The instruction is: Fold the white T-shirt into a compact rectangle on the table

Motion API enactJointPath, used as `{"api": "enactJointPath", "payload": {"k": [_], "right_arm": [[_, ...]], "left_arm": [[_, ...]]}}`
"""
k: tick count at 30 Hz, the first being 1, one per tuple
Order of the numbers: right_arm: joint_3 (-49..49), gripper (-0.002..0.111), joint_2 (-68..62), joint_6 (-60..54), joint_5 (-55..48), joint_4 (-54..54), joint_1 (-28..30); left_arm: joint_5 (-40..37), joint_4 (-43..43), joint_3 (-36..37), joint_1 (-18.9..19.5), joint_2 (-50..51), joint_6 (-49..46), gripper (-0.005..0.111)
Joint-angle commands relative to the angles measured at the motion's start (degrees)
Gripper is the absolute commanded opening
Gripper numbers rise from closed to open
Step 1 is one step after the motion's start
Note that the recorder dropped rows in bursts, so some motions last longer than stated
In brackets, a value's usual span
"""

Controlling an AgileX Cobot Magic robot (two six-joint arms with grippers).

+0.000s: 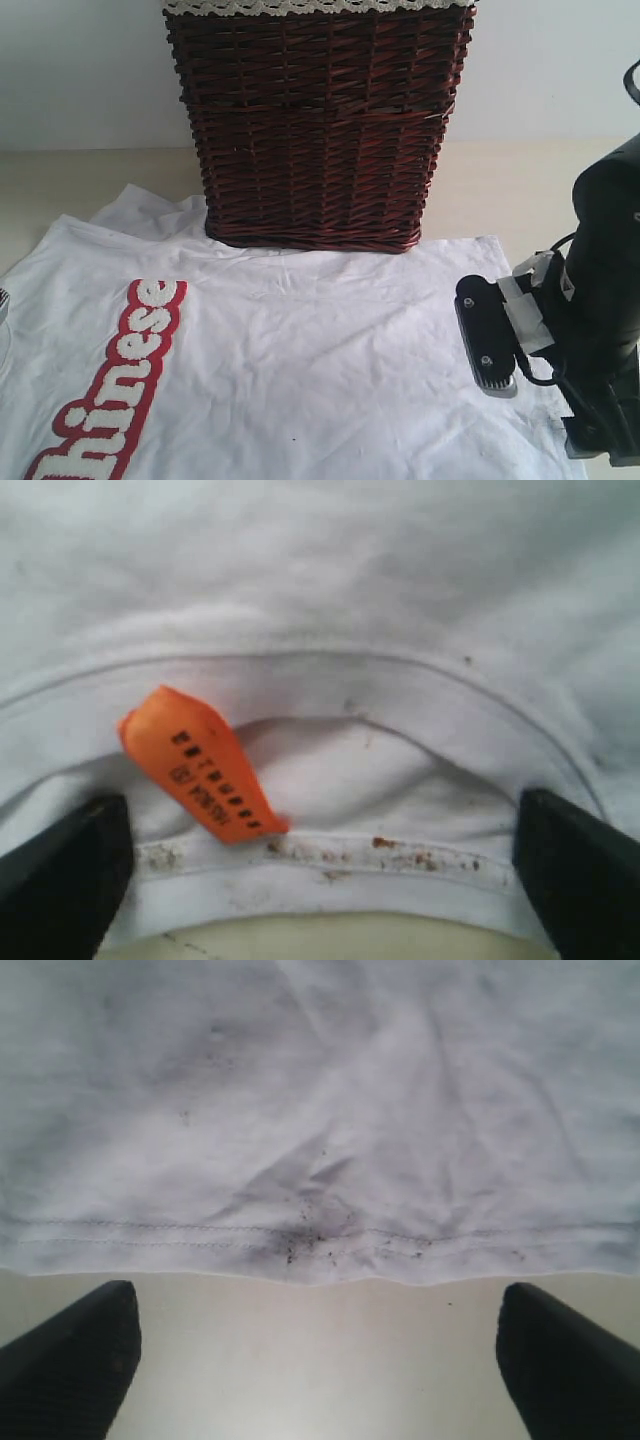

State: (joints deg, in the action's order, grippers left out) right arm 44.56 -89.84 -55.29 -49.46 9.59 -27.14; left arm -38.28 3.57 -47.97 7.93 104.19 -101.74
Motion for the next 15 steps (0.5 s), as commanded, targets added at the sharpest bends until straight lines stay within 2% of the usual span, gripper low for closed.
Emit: {"api": "enactJointPath", "payload": {"k": [1,5,12,15], "right_arm": [[-0.2,0.099,-2.7,0.7,-0.3,-0.5,0.3],[-0.2,0.105,-3.9,1.2,1.8,0.4,1.9],[-0.2,0.105,-4.3,-1.8,5.0,0.2,4.0],[-0.2,0.105,-4.3,-6.9,9.0,-4.0,4.0]], "left_arm": [[0.5,0.3,0.5,0.1,0.5,-0.2,0.105],[0.5,0.3,0.5,0.1,0.5,-0.2,0.105],[0.5,0.3,0.5,0.1,0.5,-0.2,0.105],[0.5,0.3,0.5,0.1,0.5,-0.2,0.105]]}}
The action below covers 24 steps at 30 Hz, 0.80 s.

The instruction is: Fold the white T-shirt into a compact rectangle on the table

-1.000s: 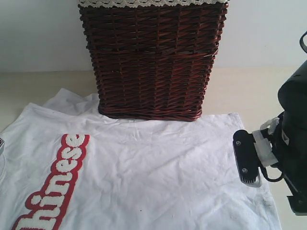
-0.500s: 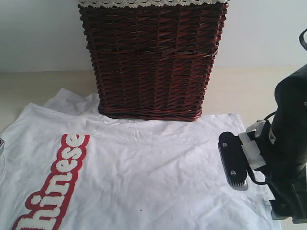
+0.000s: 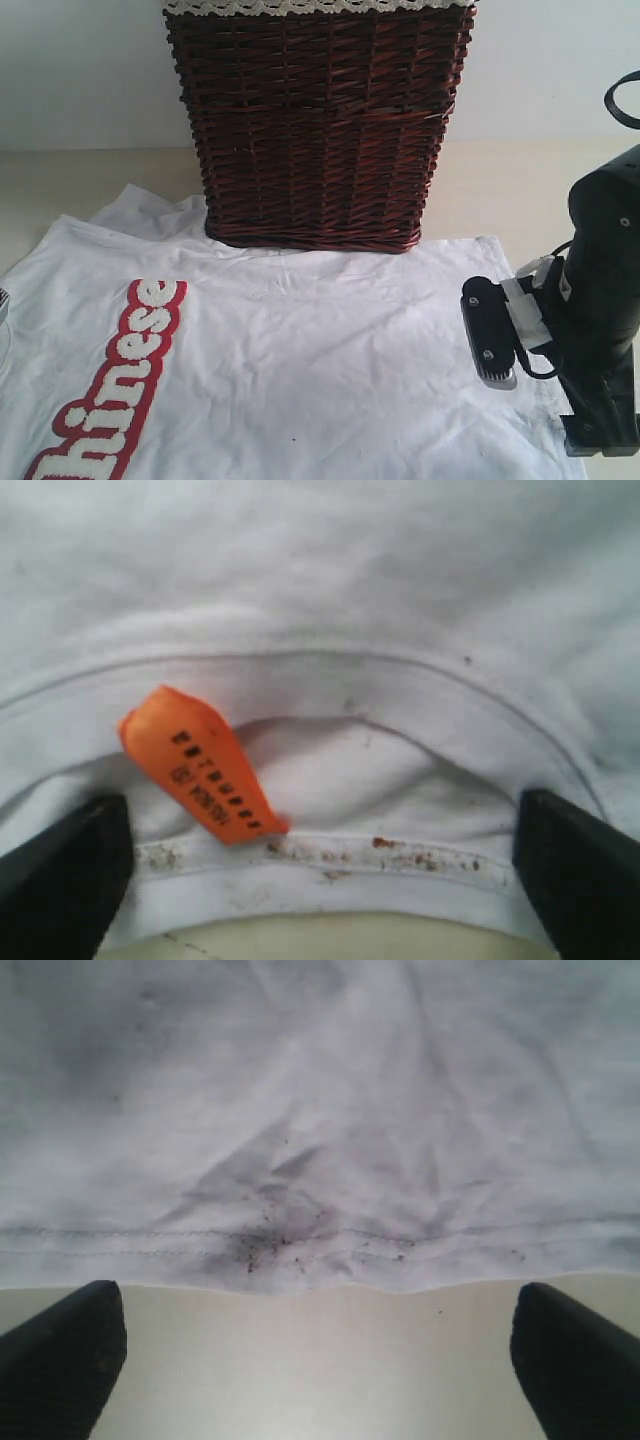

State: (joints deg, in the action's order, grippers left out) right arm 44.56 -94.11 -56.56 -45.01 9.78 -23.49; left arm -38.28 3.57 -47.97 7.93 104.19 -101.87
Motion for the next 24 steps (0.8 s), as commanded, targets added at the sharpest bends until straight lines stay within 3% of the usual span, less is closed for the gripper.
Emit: {"api": "enactJointPath", "payload": {"k": [1,9,24], "right_arm": [[-0.2,0.105,-0.3,-6.9,4.9,-6.1,0.6],[-0.2,0.105,-2.9,-13.2,6.9,-7.3,7.7],[-0.2,0.105,-6.6,-13.8,9.5,-6.8,7.9]], "left_arm": [[0.5,0.3,0.5,0.1,0.5,-0.1,0.105],[0.5,0.3,0.5,0.1,0.5,-0.1,0.105],[0.5,0.3,0.5,0.1,0.5,-0.1,0.105]]}}
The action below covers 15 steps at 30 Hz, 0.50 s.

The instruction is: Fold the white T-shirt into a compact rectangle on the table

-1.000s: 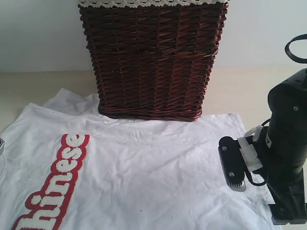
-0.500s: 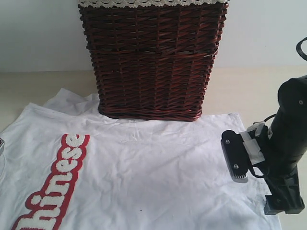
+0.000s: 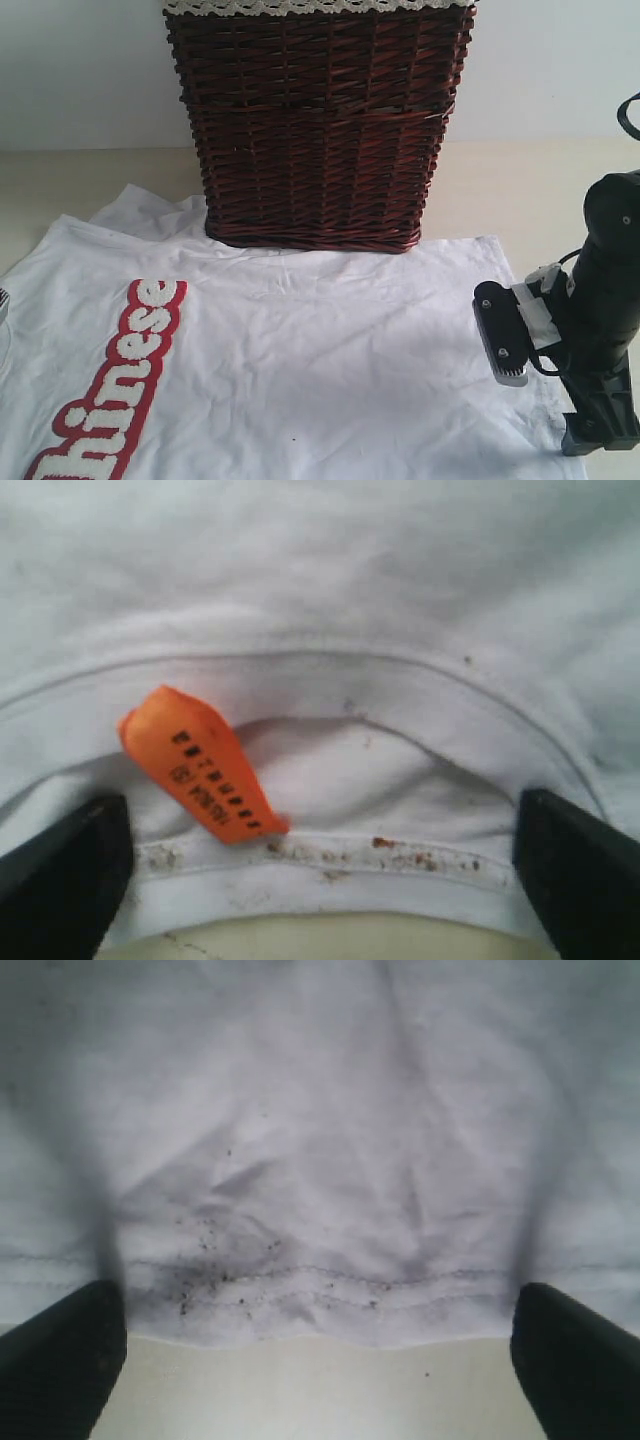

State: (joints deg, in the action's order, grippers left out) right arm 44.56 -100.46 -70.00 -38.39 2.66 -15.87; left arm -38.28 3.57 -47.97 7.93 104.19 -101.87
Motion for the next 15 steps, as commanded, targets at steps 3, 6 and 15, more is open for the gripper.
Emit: {"api": "enactJointPath", "payload": {"k": [3,6,15], "right_arm": [[-0.2,0.105,-0.3,-0.3,4.3,0.2,0.2],[-0.2,0.105,-0.3,-0.3,4.3,0.1,0.2],[-0.2,0.105,-3.0,-0.3,-0.1,-0.2,0.2]], "left_arm": [[0.5,0.3,0.5,0.1,0.5,-0.1,0.105],[0.5,0.3,0.5,0.1,0.5,-0.1,0.105],[0.5,0.3,0.5,0.1,0.5,-0.1,0.105]]}}
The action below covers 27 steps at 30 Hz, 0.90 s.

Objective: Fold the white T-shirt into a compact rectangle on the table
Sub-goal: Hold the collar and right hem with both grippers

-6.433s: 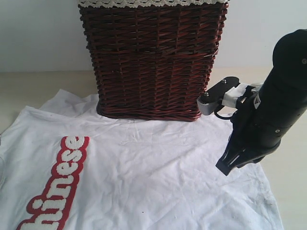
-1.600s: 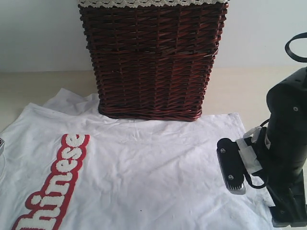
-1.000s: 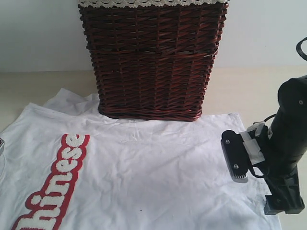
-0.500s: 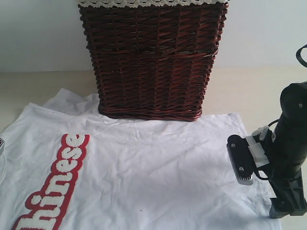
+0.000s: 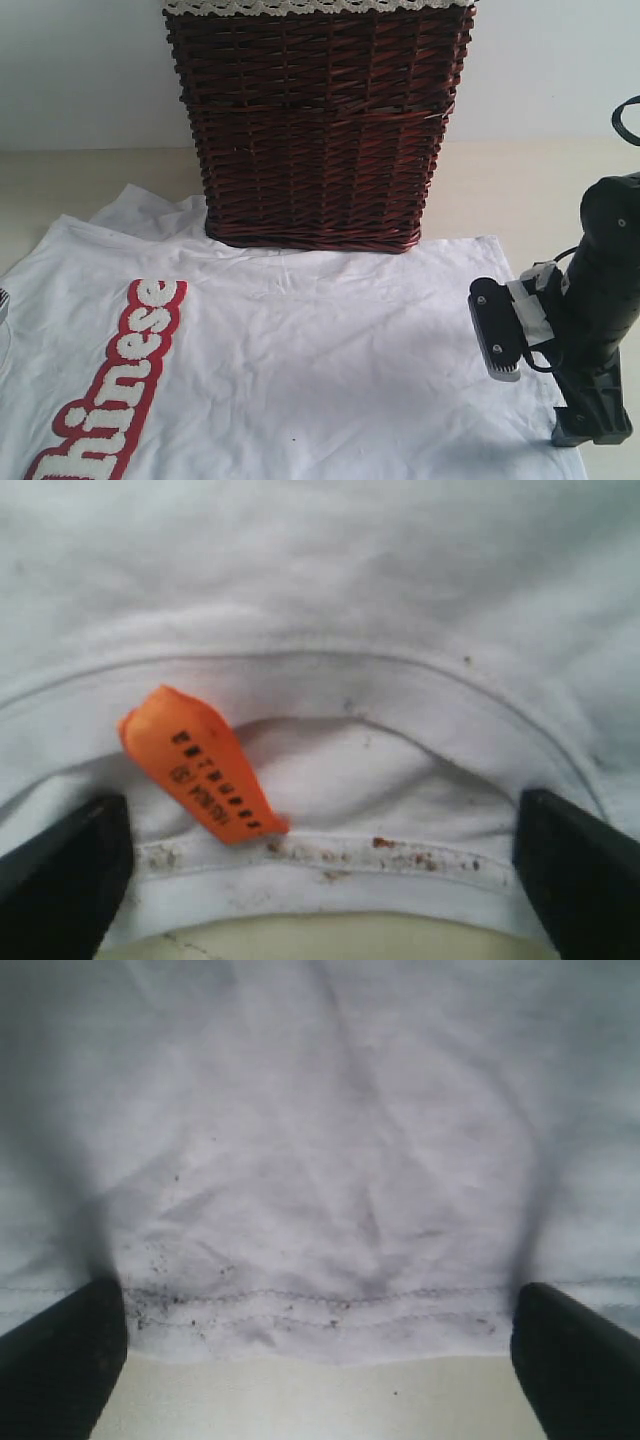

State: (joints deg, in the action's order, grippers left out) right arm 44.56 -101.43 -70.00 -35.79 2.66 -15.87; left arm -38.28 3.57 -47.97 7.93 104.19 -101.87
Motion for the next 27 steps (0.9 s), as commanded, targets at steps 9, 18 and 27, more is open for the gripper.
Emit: {"api": "enactJointPath", "payload": {"k": [9,18,27], "right_arm": [[-0.2,0.105,-3.9,-0.4,-3.1,0.7,0.2],[-0.2,0.105,-3.9,-0.4,-3.2,0.5,0.2],[-0.2,0.105,-3.9,-0.3,-3.2,0.2,0.2]], "left_arm": [[0.5,0.3,0.5,0.1,0.5,-0.1,0.105],[0.5,0.3,0.5,0.1,0.5,-0.1,0.105],[0.5,0.3,0.5,0.1,0.5,-0.1,0.105]]}}
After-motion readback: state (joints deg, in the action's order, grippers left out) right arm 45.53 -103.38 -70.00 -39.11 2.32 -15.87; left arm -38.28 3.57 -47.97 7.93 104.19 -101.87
